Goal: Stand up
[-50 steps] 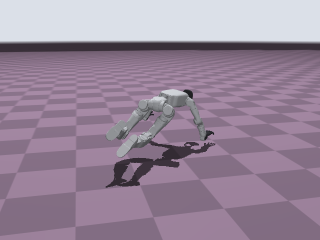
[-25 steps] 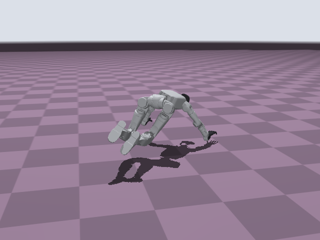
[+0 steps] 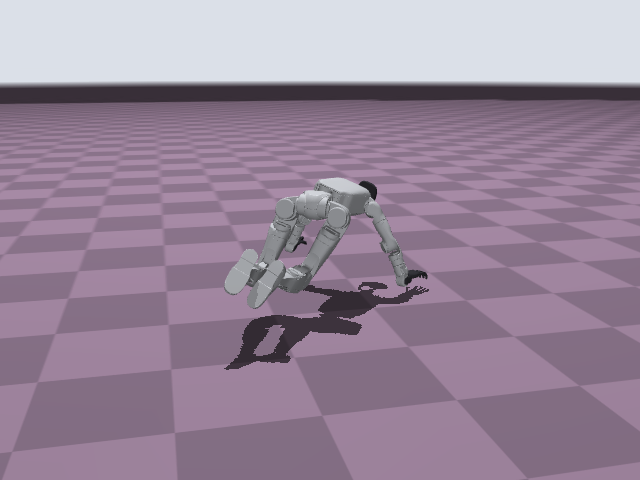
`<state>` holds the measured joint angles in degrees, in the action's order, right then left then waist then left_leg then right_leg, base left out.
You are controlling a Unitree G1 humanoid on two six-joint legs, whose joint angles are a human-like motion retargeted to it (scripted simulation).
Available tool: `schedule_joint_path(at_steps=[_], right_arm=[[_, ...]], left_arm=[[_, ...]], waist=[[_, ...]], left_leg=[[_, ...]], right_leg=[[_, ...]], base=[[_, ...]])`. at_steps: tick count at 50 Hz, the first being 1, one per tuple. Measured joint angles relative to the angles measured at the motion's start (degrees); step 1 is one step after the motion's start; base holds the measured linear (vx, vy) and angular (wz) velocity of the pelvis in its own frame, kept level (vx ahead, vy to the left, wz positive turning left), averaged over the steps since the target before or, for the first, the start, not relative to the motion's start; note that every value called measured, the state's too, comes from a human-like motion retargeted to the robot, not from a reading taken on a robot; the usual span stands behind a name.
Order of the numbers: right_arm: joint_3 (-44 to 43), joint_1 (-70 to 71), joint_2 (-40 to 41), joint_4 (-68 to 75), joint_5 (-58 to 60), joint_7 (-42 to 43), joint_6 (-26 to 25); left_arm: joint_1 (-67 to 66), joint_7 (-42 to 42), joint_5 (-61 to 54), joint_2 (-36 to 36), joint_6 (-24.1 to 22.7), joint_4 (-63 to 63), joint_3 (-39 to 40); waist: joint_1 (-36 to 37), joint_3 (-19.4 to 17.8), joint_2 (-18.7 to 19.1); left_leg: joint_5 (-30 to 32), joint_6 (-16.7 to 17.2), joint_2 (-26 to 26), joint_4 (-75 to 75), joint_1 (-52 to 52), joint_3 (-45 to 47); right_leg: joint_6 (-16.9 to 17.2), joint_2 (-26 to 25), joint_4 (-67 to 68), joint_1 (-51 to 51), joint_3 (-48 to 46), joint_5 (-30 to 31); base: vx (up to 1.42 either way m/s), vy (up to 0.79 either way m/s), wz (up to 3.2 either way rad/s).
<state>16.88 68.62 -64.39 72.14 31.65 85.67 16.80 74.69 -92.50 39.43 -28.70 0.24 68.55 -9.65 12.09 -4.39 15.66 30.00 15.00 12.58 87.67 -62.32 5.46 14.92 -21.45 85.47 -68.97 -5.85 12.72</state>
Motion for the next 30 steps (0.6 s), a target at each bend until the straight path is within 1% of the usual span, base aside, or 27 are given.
schedule_joint_path(at_steps=[2,4,10,13,17,20,23,25,28,30], right_arm=[[3.3,2.0,-0.4,0.9,-1.7,-0.4,1.4],[4.4,3.6,0.2,1.6,-1.3,0.7,0.6],[5.0,4.1,1.8,-0.1,-0.2,2.0,-1.7],[4.8,3.6,2.6,-1.4,-0.2,2.5,-2.9],[3.9,3.1,4.5,-2.6,0.4,3.3,-4.2],[3.5,3.1,6.3,-2.9,0.7,4.2,-5.0],[3.6,3.9,8.5,-2.4,0.9,5.3,-5.2],[3.7,4.8,10.3,-1.8,1.1,5.9,-5.4],[4.0,6.1,12.8,-0.7,1.0,6.8,-5.5],[4.4,6.9,13.5,0.1,0.5,6.8,-5.6]], left_arm=[[-0.3,0.0,0.0,-0.5,0.0,-0.1,0.4],[-0.6,0.0,-0.4,-0.9,-0.1,-0.1,0.8],[-1.7,0.0,-1.3,-2.8,-1.6,-0.3,1.8],[-2.3,0.0,-1.9,-4.0,-2.7,-0.6,2.0],[-3.0,0.0,-2.3,-5.7,-4.1,-0.7,2.3],[-3.2,0.0,-2.8,-7.5,-5.2,-0.5,2.0],[-3.2,0.0,-3.3,-9.6,-6.3,0.2,1.6],[-3.1,0.0,-3.4,-11.4,-7.0,0.7,1.4],[-2.3,0.6,-3.7,-14.3,-7.7,1.6,0.9],[-1.4,1.1,-3.5,-15.7,-7.9,2.1,0.4]], waist=[[0.1,-0.5,-0.3],[-0.1,-1.1,0.1],[-1.3,-2.6,1.8],[-1.9,-3.4,1.8],[-3.2,-4.7,1.3],[-5.0,-5.3,1.0],[-6.9,-6.2,0.2],[-8.7,-6.7,-0.7],[-11.8,-6.9,-3.1],[-15.2,-6.2,-4.7]], left_leg=[[0.0,0.0,-0.4,0.3,0.4,0.1],[0.0,0.0,-0.5,0.6,1.1,0.3],[0.0,0.0,1.9,1.0,2.8,0.0],[0.0,0.0,3.2,0.8,3.2,0.2],[0.0,0.0,3.6,0.4,3.4,0.5],[0.0,0.0,1.0,0.7,2.6,-0.3],[0.0,0.0,0.7,4.3,0.9,-0.9],[0.0,0.0,-0.7,6.5,-1.5,-1.5],[0.0,0.0,-4.0,11.1,-7.7,-1.0],[-2.5,0.0,-10.6,16.3,-12.8,0.5]], right_leg=[[0.0,-0.6,-0.1,0.5,0.4,0.5],[0.1,-1.1,-0.5,1.2,0.9,1.5],[0.1,-1.5,-2.8,3.3,-0.7,4.7],[0.1,-2.3,-4.5,4.4,-0.2,5.8],[0.1,-2.8,-6.7,5.6,0.4,7.7],[0.1,-2.9,-8.5,5.7,0.4,8.7],[0.1,-3.2,-10.0,6.3,0.8,9.4],[0.1,-3.0,-11.1,6.1,1.0,10.3],[0.1,-0.8,-11.7,4.5,1.1,11.3],[0.1,2.2,-9.1,3.9,1.6,8.6]], base=[[-0.02,-0.05,-1.66],[-0.05,-0.07,-1.83],[-0.11,-0.13,-1.06],[-0.14,-0.17,-0.06],[-0.15,-0.20,0.52],[-0.16,-0.20,1.55],[-0.22,-0.18,0.98],[-0.27,-0.18,1.52],[-0.28,-0.09,2.00],[-0.23,0.08,1.90]])
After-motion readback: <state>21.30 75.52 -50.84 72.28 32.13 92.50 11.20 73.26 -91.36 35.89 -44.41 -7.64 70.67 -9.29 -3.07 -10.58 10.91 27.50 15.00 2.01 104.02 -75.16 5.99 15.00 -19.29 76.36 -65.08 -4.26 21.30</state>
